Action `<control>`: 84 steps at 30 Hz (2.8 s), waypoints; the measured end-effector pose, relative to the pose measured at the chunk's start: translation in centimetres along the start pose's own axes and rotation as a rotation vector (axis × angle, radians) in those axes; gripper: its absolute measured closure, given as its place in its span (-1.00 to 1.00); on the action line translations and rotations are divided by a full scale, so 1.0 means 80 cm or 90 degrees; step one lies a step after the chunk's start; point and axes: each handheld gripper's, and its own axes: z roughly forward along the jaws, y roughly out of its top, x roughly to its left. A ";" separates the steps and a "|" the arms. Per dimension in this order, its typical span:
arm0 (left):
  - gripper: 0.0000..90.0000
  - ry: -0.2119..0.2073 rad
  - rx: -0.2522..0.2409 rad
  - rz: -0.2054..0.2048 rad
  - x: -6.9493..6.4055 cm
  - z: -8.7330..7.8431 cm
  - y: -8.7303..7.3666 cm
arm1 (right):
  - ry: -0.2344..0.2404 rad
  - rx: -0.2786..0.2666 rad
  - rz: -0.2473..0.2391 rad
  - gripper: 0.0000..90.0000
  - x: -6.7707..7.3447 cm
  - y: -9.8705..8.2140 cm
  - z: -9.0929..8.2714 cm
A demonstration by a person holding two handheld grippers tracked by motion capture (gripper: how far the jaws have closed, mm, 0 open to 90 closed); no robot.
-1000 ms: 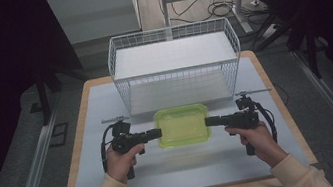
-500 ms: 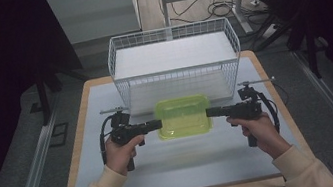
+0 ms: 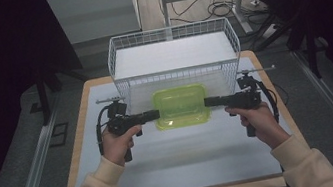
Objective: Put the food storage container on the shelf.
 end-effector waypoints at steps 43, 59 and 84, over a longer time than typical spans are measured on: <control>0.79 0.021 -0.019 0.002 0.001 0.003 0.097 | -0.012 -0.017 0.007 0.83 0.004 0.093 -0.001; 0.79 0.030 -0.013 0.003 0.004 0.010 0.132 | -0.018 -0.023 0.012 0.83 -0.003 0.122 0.002; 0.79 0.031 -0.006 -0.012 0.029 0.029 0.199 | -0.031 -0.038 0.031 0.82 -0.024 0.185 0.013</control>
